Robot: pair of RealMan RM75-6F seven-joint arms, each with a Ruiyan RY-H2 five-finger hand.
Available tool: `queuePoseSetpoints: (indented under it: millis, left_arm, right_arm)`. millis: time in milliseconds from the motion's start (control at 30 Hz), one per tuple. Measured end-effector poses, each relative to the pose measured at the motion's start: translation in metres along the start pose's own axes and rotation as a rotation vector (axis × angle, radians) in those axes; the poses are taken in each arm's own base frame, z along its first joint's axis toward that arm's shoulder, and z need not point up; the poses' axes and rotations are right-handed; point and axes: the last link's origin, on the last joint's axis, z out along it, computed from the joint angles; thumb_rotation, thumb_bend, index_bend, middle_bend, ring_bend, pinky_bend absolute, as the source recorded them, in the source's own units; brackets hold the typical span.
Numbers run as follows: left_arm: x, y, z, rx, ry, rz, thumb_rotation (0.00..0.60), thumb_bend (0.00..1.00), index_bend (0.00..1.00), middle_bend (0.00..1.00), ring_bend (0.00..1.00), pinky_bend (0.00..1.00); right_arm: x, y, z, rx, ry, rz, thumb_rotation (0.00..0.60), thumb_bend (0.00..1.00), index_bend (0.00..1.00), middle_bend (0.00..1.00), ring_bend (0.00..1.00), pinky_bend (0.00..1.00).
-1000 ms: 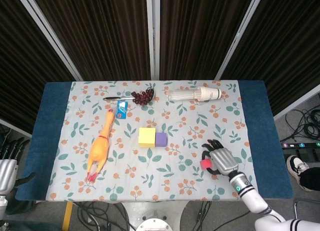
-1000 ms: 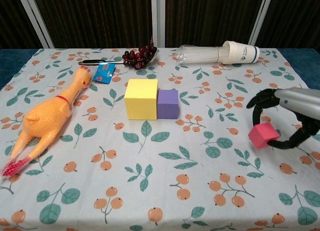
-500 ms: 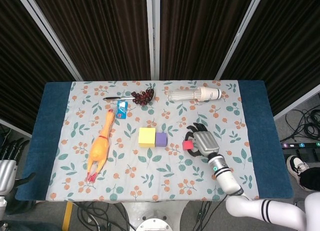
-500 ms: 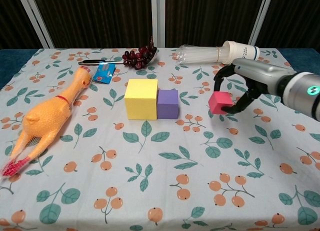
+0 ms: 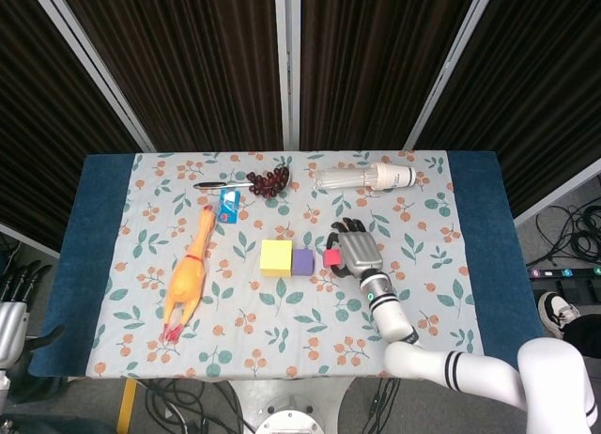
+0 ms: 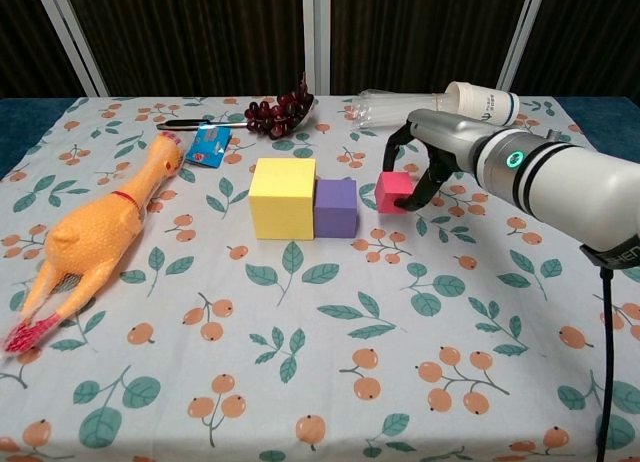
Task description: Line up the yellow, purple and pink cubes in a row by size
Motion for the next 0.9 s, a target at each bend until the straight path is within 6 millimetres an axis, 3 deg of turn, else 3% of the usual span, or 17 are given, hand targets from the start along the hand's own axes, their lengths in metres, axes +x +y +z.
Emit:
queuePoseSetpoints:
  millis: [900]
  left_arm:
    - [-0.004, -0.003, 0.001, 0.005, -0.010, -0.005, 0.600, 0.02, 0.16, 0.19, 0.10, 0.12]
  right_arm:
    - [-0.018, -0.015, 0.009, -0.009, -0.024, 0.004, 0.600, 0.19, 0.47, 0.13, 0.00, 0.00]
